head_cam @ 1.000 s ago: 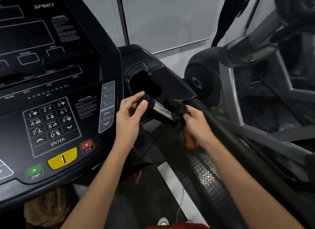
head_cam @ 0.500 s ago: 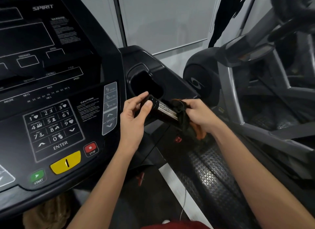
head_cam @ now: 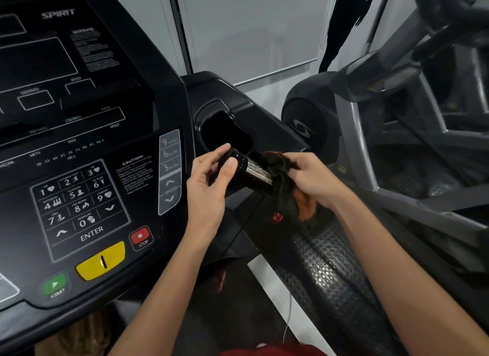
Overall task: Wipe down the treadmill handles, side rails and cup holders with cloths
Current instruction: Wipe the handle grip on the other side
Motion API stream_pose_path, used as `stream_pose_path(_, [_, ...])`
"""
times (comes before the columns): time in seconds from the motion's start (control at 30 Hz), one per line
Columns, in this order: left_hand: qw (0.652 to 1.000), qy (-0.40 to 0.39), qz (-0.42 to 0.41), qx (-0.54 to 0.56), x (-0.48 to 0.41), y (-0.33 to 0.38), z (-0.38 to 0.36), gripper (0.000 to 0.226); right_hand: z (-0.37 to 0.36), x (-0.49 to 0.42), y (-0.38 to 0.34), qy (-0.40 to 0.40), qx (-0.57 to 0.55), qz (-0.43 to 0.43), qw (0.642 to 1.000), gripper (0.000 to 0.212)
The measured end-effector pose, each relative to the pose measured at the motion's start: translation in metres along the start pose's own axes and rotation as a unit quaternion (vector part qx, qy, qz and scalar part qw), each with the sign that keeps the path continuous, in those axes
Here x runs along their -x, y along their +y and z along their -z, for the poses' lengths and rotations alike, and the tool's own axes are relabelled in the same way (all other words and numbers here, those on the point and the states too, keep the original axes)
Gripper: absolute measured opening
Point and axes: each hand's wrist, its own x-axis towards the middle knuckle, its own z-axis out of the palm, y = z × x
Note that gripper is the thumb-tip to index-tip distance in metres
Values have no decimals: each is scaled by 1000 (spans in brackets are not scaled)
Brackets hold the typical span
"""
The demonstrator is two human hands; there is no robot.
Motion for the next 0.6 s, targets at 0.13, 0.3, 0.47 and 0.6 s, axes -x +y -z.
stream_pose_path(0.13, [1000,-2,-4,-2,-1,-2,1,29,16,-5,21,-48,72,-61,994,42])
stream_pose_path(0.3, [1000,-7,1,0,-1,-2,2,29,6,15,29,69,14,-53,996,44])
stream_pose_path(0.47, [1000,-9,7,7,-1,-3,2,31,-26,35,36,214,-42,-23,976,31])
stream_pose_path(0.6, [1000,-8,5,0,0,-5,3,32,-41,55,50,248,-14,28,968,47])
